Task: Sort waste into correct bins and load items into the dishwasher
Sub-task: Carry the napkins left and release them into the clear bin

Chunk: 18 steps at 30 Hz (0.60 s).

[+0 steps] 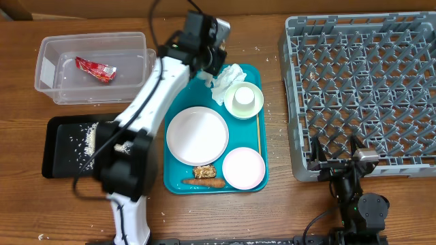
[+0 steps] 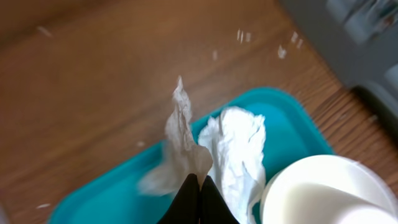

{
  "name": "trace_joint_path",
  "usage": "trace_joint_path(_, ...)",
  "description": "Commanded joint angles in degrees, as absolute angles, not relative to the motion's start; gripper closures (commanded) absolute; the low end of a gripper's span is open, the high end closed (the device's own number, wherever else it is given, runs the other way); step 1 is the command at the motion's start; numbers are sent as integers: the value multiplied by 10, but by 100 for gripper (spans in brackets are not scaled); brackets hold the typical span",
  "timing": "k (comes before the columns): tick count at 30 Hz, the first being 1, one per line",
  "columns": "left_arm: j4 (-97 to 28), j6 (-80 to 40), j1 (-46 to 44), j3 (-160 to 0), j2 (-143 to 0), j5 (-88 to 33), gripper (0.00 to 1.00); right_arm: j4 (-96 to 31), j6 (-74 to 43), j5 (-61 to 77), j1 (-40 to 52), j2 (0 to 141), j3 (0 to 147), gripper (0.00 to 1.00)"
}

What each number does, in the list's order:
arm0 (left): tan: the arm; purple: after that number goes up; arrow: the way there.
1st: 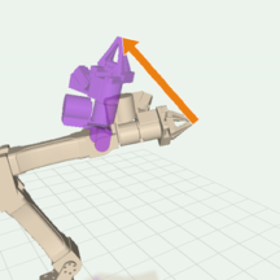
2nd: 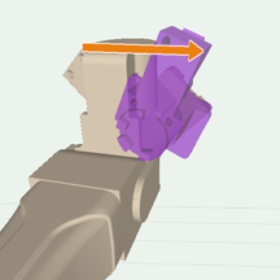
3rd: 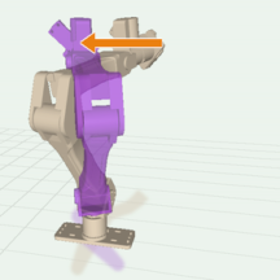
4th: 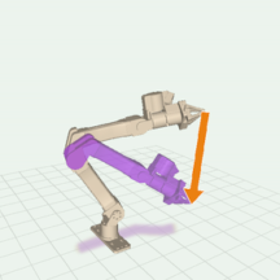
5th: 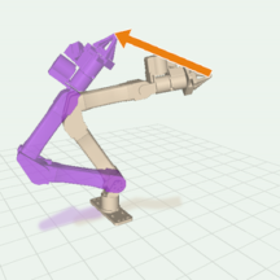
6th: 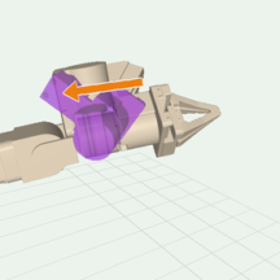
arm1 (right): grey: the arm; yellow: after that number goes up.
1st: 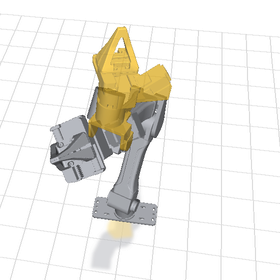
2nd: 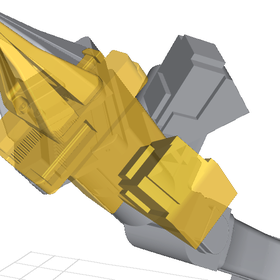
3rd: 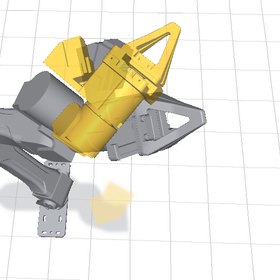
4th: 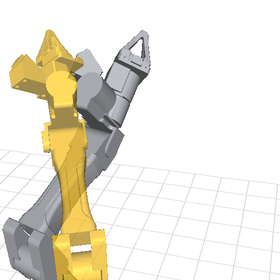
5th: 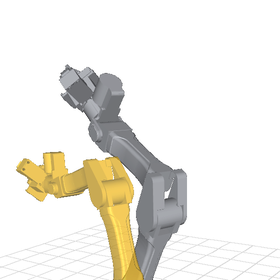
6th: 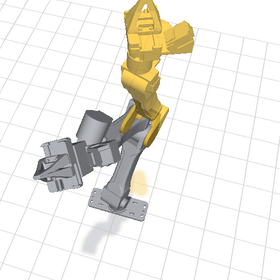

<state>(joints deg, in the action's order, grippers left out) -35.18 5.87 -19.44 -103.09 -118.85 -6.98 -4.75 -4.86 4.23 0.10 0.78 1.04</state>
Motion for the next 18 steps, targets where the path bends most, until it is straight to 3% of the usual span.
trace_joint_path(1,-359,21,-170,-1034,-1106,-36,96,-45,-47,39,4,2,5,0)
trace_joint_path(6,-362,-38,-127,-1034,-1068,37,96,-45,-46,39,4,2,5,0)
trace_joint_path(18,-359,-110,20,-1033,-1065,45,96,-45,-46,39,4,2,5,0)
